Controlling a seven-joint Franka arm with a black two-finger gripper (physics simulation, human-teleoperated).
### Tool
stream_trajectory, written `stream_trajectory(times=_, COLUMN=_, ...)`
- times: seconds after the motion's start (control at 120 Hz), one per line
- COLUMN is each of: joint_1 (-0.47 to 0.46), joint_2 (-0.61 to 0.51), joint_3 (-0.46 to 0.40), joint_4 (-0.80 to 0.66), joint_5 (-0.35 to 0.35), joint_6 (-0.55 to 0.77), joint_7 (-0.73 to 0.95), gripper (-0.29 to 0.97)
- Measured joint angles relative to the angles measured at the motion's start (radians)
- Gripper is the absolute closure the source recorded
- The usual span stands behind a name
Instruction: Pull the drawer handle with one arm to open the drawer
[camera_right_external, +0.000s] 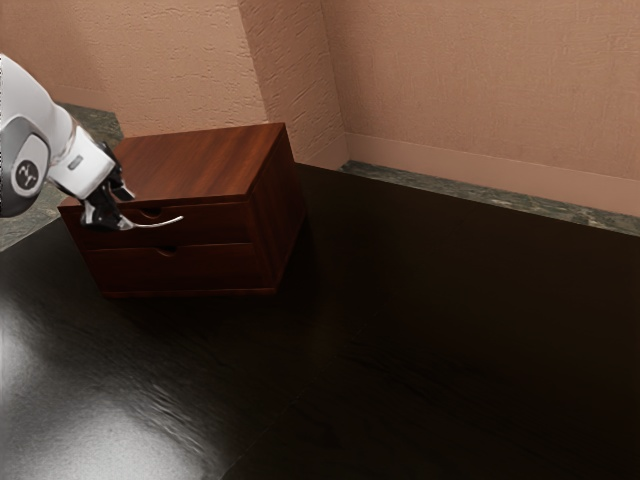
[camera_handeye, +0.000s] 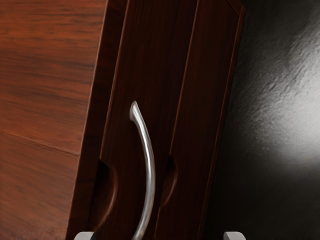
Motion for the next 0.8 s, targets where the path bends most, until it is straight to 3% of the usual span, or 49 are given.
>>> stream_trajectory(times=0.8, joint_1=-0.007, joint_2=0.114, joint_3=0.005, joint_4=0.007, joint_5=-0.036, joint_6=0.077, joint_7=0.102, gripper=0.5)
